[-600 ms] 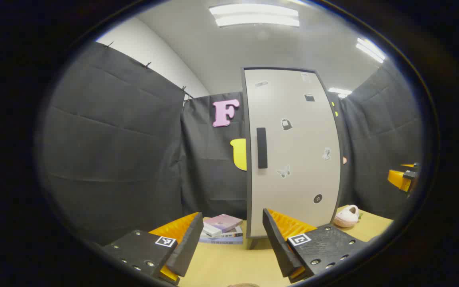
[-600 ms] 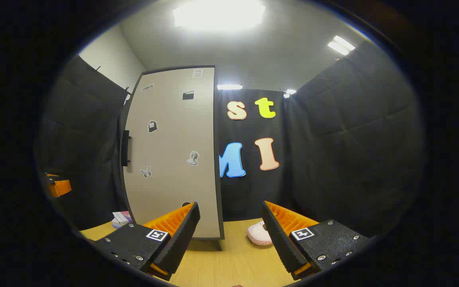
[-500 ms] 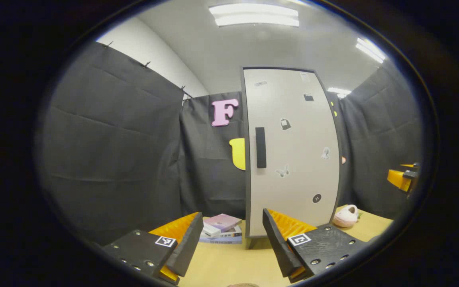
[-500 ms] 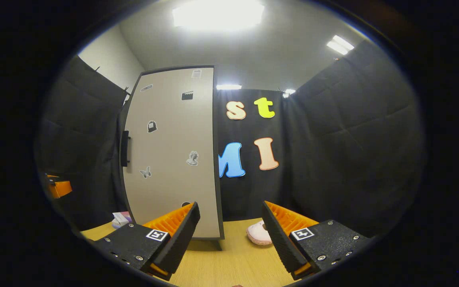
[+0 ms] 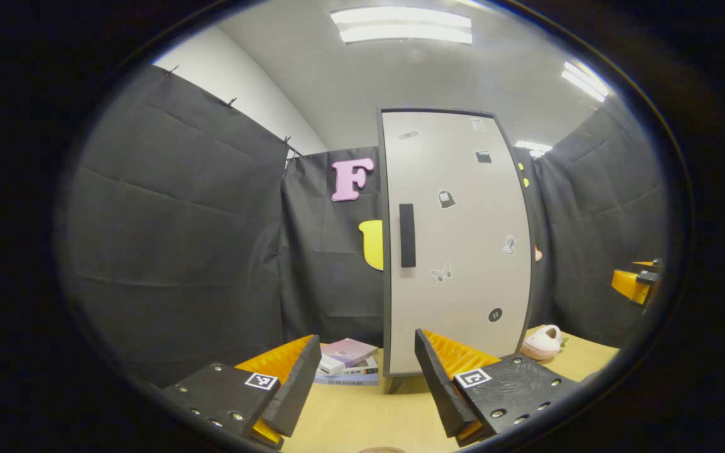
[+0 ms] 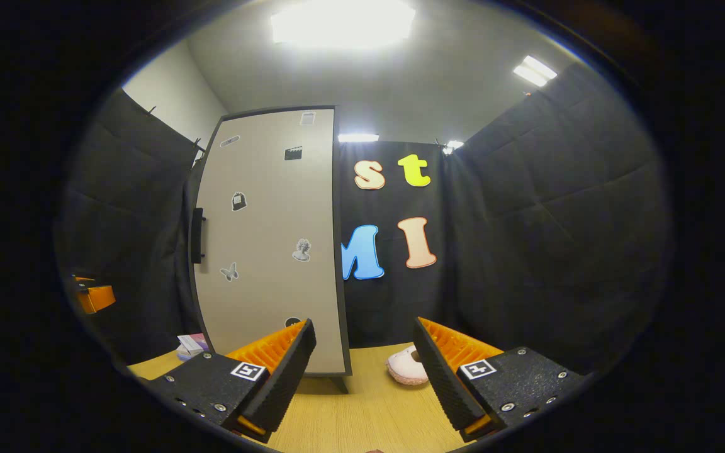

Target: Open the cabinet door with the right hand, grasp the bottle in the cabinet with the left hand and place it on the coaster, then close the cabinet door with the right hand.

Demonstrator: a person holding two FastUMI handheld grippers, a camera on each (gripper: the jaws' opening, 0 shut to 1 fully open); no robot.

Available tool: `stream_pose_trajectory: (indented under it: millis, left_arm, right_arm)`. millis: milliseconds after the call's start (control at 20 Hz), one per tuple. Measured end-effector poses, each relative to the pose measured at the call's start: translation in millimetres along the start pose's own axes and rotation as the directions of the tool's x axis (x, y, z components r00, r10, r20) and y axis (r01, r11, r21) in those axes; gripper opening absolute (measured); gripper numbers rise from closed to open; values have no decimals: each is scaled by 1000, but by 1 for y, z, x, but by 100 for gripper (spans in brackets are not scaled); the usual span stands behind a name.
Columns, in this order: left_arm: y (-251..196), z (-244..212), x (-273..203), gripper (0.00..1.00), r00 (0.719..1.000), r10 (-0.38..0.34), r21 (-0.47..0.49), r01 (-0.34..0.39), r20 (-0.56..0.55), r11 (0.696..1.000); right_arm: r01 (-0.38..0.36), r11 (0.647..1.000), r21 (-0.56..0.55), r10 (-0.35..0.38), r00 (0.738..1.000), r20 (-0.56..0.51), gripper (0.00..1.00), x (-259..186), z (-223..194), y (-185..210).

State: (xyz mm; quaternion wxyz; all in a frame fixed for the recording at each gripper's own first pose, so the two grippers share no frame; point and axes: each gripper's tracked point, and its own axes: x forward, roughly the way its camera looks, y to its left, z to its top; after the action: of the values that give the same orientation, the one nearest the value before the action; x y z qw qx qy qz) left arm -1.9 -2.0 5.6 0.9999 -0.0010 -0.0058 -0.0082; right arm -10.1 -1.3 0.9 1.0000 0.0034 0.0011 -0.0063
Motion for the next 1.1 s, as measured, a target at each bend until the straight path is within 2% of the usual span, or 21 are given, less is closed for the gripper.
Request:
stream_pose_trajectory:
  millis: [50, 350, 400, 450, 500, 650, 850, 900, 1050, 1100]
  left_arm:
    - [-1, -1, 0, 90, 1000, 1, 2, -1, 2, 1000]
    - [2, 0, -2, 90, 1000, 22, 1, -22, 6, 1000]
    - [3, 0, -3, 86, 1000, 27, 1, -27, 7, 1000]
    - [4, 1, -3, 86, 999, 34, 2, -34, 9, 999]
    - [7, 2, -4, 90, 999, 42, 4, -42, 10, 999]
    - [13, 7, -8, 90, 997, 70, 21, -70, 11, 997]
    - [35, 19, -16, 90, 992, 125, 23, -125, 8, 992]
    - [44, 17, -19, 86, 990, 140, 21, -140, 6, 990]
    - [74, 16, -36, 86, 982, 190, 27, -190, 4, 981]
    - [82, 16, -40, 90, 979, 206, 32, -206, 4, 978]
  right_arm:
    - [-1, 1000, 0, 1, 1000, -1, 96, -1, -1, 1]
    - [-27, 1000, 2, 27, 1000, -9, 96, 1, -2, 14]
    - [-38, 999, 4, 38, 999, -12, 96, 2, -1, 19]
    - [-50, 999, 7, 50, 999, -11, 96, 4, 0, 24]
    - [-61, 998, 11, 61, 998, -5, 96, 6, 3, 30]
    - [-96, 995, 21, 96, 995, 14, 96, 16, 13, 51]
    - [-164, 986, 24, 163, 986, 38, 96, 35, 28, 86]
    - [-178, 984, 19, 177, 983, 46, 96, 40, 33, 94]
    - [-219, 975, 28, 217, 974, 68, 96, 54, 45, 121]
    - [-233, 972, 33, 231, 970, 73, 96, 59, 50, 131]
